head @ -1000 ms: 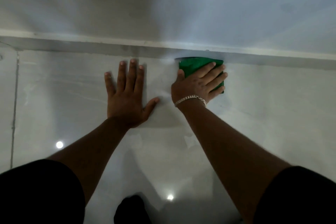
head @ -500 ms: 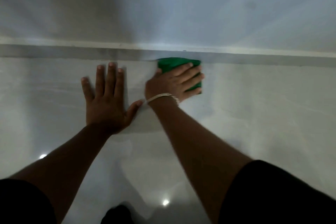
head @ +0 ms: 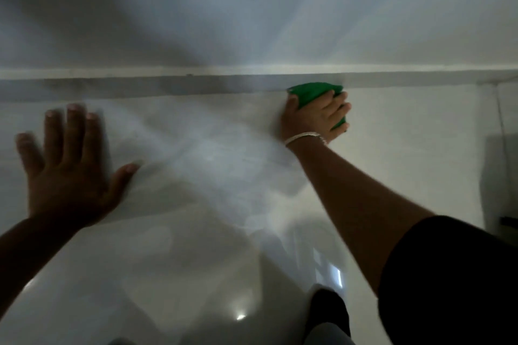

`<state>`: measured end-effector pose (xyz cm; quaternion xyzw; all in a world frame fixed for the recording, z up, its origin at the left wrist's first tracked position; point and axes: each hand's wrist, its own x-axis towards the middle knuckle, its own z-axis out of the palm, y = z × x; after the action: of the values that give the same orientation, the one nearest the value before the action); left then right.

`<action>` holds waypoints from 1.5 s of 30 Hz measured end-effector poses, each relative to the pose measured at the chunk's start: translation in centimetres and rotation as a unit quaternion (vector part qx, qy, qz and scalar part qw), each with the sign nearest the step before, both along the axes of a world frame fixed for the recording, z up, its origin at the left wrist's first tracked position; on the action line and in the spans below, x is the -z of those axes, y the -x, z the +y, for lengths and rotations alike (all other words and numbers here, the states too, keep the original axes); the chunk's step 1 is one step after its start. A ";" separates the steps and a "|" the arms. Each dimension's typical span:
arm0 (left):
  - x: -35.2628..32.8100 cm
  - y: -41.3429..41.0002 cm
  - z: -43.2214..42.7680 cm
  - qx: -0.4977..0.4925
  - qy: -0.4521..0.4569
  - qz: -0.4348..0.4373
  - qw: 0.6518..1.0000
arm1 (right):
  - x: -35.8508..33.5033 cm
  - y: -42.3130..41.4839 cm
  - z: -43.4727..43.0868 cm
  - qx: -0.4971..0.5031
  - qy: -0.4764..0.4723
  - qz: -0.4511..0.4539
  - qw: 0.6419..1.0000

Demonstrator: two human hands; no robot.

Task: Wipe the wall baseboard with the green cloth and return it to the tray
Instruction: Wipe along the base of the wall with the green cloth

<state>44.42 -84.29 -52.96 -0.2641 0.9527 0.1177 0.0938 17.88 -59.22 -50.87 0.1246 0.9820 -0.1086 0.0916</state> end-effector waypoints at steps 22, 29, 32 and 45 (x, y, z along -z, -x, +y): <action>-0.1 0.0 -0.2 0.053 0.011 0.002 0.999 | -1.9 -11.1 -8.0 -0.448 0.032 -0.025 0.893; 2.5 -0.5 -1.5 0.064 0.018 0.022 0.998 | -1.6 -1.4 4.8 -0.362 -0.052 -0.008 0.931; 1.7 -0.2 -1.5 0.079 0.035 0.013 0.996 | -2.4 3.2 8.5 -0.188 -0.040 -0.018 0.981; -10.3 7.9 9.6 -0.093 -0.272 -0.017 0.958 | -11.1 -1.2 10.4 -0.168 0.179 -0.054 0.968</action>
<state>36.56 -74.72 -42.70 -0.3177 0.8540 0.3764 0.1673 19.07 -48.84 -39.75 -0.0544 0.9471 -0.2586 0.1824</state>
